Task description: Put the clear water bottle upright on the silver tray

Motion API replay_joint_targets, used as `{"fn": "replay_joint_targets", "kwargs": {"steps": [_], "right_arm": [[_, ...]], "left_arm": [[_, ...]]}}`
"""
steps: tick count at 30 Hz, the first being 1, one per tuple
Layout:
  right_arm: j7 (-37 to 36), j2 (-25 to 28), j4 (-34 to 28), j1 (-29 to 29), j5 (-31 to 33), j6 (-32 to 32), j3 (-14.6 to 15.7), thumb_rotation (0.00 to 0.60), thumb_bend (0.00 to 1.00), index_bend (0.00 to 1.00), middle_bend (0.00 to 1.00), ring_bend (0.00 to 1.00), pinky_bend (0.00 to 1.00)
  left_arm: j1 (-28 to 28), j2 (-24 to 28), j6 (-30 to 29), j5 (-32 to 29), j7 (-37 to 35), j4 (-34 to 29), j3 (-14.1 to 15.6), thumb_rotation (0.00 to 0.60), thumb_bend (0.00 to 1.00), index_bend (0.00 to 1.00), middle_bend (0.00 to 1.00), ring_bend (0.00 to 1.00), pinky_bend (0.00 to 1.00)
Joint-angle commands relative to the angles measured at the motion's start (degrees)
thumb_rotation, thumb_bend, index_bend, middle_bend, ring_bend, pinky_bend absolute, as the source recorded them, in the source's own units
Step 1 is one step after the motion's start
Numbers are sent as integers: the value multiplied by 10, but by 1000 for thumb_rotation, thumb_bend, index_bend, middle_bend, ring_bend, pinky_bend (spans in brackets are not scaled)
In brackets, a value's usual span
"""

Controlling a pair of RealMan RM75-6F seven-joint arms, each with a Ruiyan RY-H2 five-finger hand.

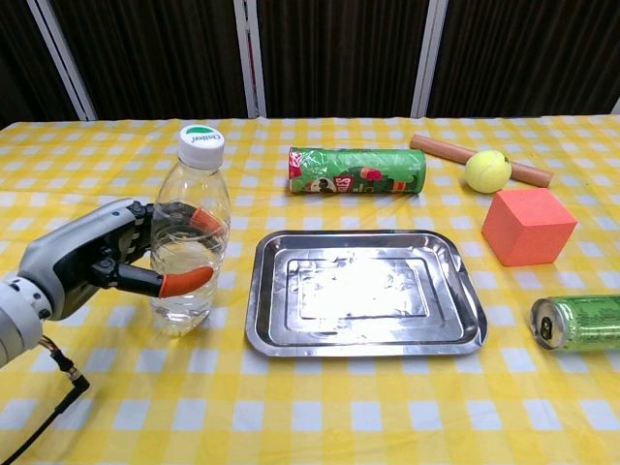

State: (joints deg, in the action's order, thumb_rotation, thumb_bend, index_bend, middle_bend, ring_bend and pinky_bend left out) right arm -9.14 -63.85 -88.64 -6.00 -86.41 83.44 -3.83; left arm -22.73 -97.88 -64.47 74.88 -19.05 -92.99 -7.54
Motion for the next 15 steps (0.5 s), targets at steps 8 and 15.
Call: {"fn": "replay_joint_targets", "kwargs": {"steps": [8, 15], "right_arm": [[7, -3, -1, -2, 2, -3, -1, 600, 49, 9, 0, 0, 0], [6, -7, 3, -4, 4, -10, 0, 600, 49, 9, 0, 0, 0]], "left_arm": [[6, 150, 38, 10, -188, -126, -38, 600, 483, 594, 584, 88, 52], [-16, 188, 75, 10, -239, -134, -59, 600, 467, 585, 574, 88, 53]]}}
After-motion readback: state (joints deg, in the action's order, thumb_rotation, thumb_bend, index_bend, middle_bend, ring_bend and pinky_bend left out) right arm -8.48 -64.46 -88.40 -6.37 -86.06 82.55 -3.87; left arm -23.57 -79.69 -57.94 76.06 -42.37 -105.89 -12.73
